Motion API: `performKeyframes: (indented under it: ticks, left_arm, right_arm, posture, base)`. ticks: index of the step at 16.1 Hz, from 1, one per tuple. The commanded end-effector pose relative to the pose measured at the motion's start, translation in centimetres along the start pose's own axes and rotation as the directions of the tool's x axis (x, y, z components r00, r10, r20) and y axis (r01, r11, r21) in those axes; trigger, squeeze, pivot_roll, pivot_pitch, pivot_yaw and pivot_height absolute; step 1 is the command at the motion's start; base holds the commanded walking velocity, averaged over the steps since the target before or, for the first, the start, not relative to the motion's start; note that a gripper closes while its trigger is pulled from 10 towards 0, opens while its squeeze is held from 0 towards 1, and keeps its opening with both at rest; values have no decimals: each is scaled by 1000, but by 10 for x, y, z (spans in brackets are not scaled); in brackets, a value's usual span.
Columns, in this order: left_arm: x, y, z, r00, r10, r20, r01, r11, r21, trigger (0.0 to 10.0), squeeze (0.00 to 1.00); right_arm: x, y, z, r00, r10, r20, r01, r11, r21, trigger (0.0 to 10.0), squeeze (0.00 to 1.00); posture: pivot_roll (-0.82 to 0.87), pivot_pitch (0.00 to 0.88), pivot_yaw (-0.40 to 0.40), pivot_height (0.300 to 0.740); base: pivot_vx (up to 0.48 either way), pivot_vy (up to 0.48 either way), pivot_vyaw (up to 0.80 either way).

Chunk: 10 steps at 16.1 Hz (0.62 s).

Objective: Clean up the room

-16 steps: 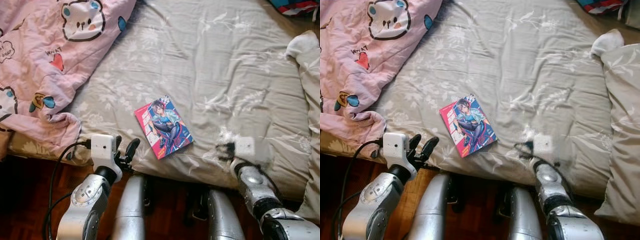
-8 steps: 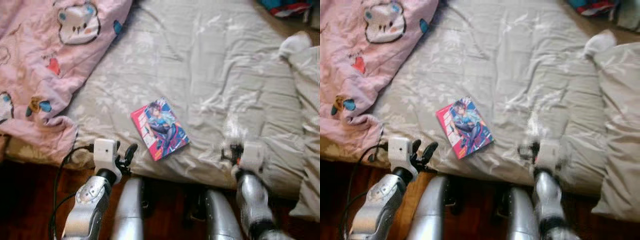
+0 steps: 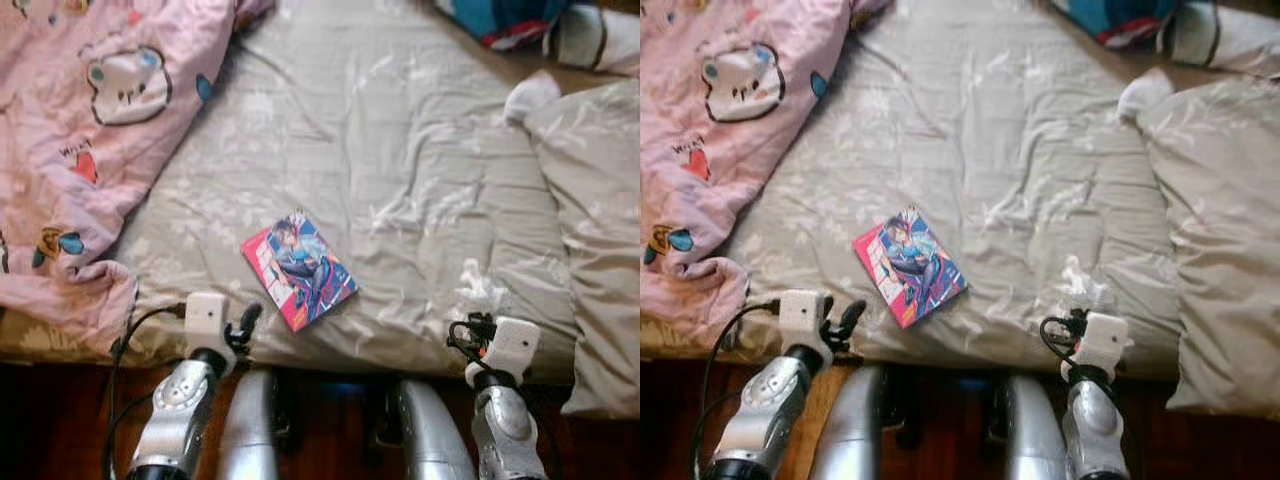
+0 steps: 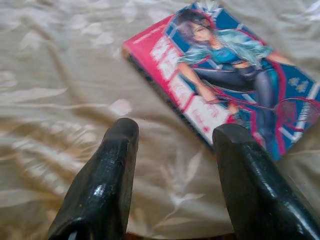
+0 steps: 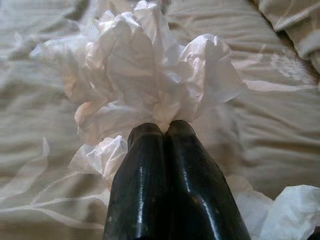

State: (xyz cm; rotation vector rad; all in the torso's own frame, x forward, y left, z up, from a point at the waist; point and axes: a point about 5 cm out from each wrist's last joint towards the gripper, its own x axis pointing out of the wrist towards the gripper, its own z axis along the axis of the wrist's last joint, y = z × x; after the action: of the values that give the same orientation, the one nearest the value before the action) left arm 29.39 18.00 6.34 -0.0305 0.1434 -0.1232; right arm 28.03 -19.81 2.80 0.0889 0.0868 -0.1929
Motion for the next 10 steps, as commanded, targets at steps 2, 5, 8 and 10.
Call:
performKeyframes:
  ticks: [2, 5, 8, 10]
  left_arm:
    - [-2, 20, -10, 997, 70, -31, -70, 997, 19, 10000, 0]
    - [4, 30, -11, 993, 111, -24, -111, 993, 30, 10000, 0]
    - [1, 37, -22, 986, 153, -68, -152, 988, 19, 10000, 0]
    - [0, 35, -34, 981, 148, -122, -147, 989, 20, 10000, 0]
  right_arm:
    - [-3, -4, -7, 999, -6, -39, 6, 1000, -3, 10000, 0]
    - [4, -11, -3, 999, -14, -45, 13, 1000, -18, 10000, 0]
    - [3, -16, -5, 998, -27, -62, 25, 999, -29, 10000, 0]
    - [0, -22, -13, 994, -55, -100, 52, 998, -32, 10000, 0]
  posture:
    - [24, 214, 37, 664]
    - [23, 183, 34, 694]
    - [20, 169, 32, 724]
    - [19, 155, 36, 739]
  base:
    - [0, 0, 0]
    - [0, 0, 0]
    - [0, 0, 0]
    - [0, 0, 0]
